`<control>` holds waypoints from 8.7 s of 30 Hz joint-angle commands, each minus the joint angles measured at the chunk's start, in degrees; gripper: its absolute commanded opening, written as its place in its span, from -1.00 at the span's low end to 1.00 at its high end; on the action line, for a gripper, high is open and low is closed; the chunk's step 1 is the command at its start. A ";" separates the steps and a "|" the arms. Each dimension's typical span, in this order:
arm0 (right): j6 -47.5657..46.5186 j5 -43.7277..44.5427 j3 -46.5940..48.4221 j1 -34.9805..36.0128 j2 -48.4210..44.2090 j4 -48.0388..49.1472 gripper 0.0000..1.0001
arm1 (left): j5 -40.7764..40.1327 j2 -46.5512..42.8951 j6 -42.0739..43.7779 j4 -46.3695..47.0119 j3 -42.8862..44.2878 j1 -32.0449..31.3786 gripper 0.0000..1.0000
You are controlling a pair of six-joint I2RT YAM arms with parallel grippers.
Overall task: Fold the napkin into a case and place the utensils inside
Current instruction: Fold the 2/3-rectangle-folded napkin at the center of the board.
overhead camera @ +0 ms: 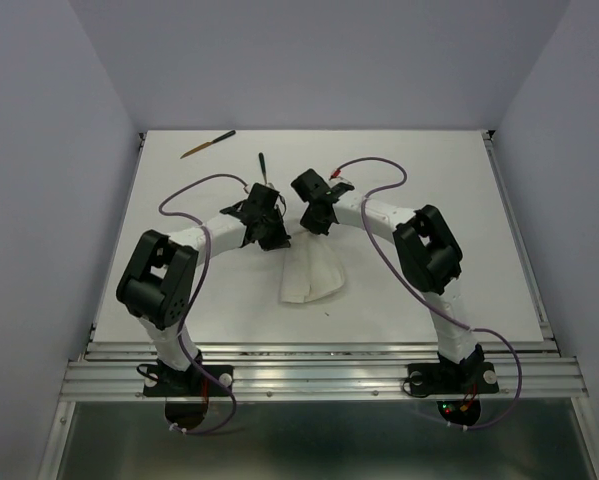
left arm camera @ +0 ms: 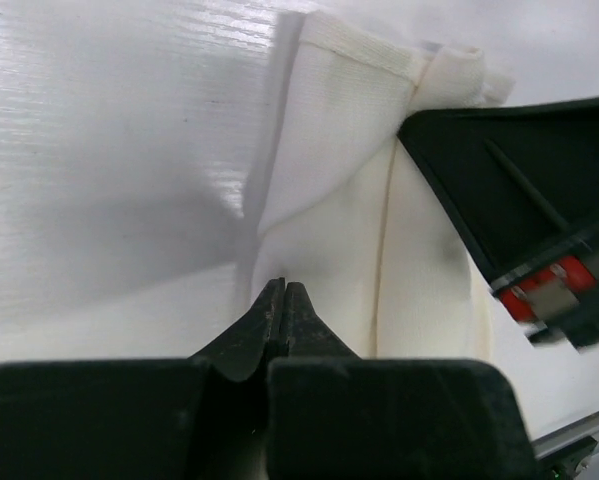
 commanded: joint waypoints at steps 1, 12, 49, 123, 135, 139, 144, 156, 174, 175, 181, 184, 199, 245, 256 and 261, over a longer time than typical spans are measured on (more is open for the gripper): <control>1.55 1.02 -2.13 -1.62 1.55 -6.09 -0.99 | -0.37 -7.64 2.22 -3.28 -1.79 -0.32 -1.00; 1.64 -0.48 -1.60 -2.15 2.88 -6.18 -0.99 | 7.37 -5.81 0.64 -0.03 -11.03 -5.58 -1.00; 2.35 -0.31 -3.36 -3.21 2.35 -6.09 -0.99 | 0.52 -15.64 1.78 -5.92 -12.98 -9.46 -1.00; -18.29 -4.78 -2.39 -3.21 -2.31 0.50 -0.94 | 8.42 6.58 3.63 9.11 9.01 2.14 -1.00; -27.53 -10.67 -6.43 -3.21 -5.21 9.55 -0.94 | 7.46 5.36 3.27 8.85 6.99 2.14 -1.00; -28.33 -11.73 -6.69 -3.21 -5.65 10.26 -0.94 | 7.19 6.06 3.19 8.85 7.34 2.14 -1.00; -27.28 -9.98 -7.31 -3.21 -6.44 10.17 -0.79 | 7.19 9.74 3.45 8.41 8.74 2.14 -1.00; -25.17 -6.55 -10.12 -3.21 -10.04 10.52 -0.16 | 5.52 12.04 2.66 4.28 9.10 2.06 -1.00; -22.88 -8.13 -9.07 -3.21 -9.87 10.61 -0.96 | 5.87 11.95 2.66 4.63 8.92 2.06 -1.00; -22.53 -8.30 -8.55 -3.21 -9.69 10.61 -0.99 | 5.96 11.86 2.66 4.63 9.01 1.97 -1.00; -21.56 -8.21 -5.21 -3.21 -6.97 7.89 -0.99 | 6.05 12.12 2.57 5.07 8.57 1.88 -1.00; -21.12 -8.39 -4.76 -3.21 -6.44 7.80 -0.99 | 6.14 12.30 2.48 5.33 8.48 1.62 -1.00; -19.63 -8.21 2.97 -2.06 -0.73 3.14 -0.99 | 7.19 12.56 2.40 5.86 8.83 1.62 -1.00; 4.28 6.82 10.01 -4.87 6.83 -22.35 -0.99 | 5.43 -5.37 3.80 2.69 -2.15 -2.34 -0.76; -7.12 2.07 4.33 -4.88 3.51 -13.06 -0.76 | 7.54 3.77 5.64 3.58 -0.92 -3.66 -1.00; -12.68 -1.54 -7.30 -4.88 -6.61 4.10 0.12 | 7.63 5.44 5.74 4.01 -1.19 -3.83 -1.00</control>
